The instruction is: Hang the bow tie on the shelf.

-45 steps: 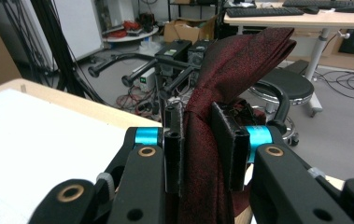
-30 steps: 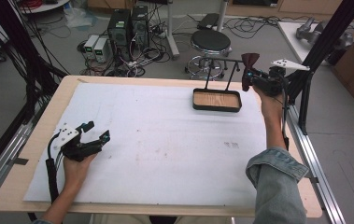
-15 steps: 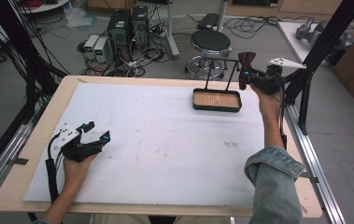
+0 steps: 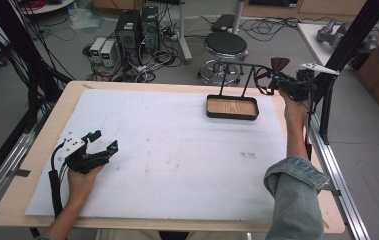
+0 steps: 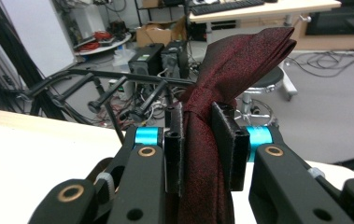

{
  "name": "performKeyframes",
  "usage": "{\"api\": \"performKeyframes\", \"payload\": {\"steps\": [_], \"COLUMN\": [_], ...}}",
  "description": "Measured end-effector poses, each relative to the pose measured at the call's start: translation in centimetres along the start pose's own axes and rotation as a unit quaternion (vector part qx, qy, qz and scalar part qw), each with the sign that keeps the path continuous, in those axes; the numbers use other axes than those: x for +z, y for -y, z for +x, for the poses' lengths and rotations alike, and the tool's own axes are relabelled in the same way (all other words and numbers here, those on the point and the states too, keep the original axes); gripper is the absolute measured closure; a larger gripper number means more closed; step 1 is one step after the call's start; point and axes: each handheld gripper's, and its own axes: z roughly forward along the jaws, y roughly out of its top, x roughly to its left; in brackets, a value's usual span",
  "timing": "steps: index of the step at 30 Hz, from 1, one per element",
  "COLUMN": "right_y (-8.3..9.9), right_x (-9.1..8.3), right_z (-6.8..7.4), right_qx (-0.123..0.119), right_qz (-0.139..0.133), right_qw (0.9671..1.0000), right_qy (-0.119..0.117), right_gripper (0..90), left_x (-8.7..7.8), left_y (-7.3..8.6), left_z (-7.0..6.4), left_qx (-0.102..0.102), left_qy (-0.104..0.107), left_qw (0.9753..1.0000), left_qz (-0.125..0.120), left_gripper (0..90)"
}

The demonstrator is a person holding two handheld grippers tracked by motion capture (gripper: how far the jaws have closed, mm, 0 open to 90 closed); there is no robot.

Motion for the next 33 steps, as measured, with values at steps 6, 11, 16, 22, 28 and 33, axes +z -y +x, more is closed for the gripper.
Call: {"api": "performKeyframes", "payload": {"steps": [6,11,16,22,28,33], "right_y": [0.2,0.6,1.0,1.5,1.6,1.4], "right_x": [0.3,0.6,0.9,1.7,2.0,1.5], "right_z": [0.0,-0.3,-0.4,0.0,0.3,0.4], "right_qx": [-0.007,-0.007,-0.015,-0.024,-0.024,-0.011], "right_qz": [0.006,0.025,0.04,0.063,0.059,0.041], "right_qw": [0.9999,0.9995,0.9988,0.9974,0.9973,0.9983], "right_qy": [0.008,0.018,0.025,0.025,0.036,0.04], "right_gripper": [74.8,74.7,74.7,74.6,74.6,74.5], "left_x": [0.0,0.0,0.0,0.0,0.0,0.0], "left_y": [0.0,0.0,0.0,0.0,0.0,0.0], "left_z": [0.0,0.0,0.0,0.0,0.0,0.0], "left_qx": [0.0,0.0,-0.001,0.0,-0.001,-0.001], "left_qy": [0.0,0.001,0.002,0.001,0.002,0.002], "left_qw": [1.0,1.0,1.0,1.0,1.0,1.0], "left_qz": [0.0,0.0,-0.001,0.0,-0.001,-0.001], "left_gripper": [21.8,21.8,21.8,21.8,21.8,21.9]}}
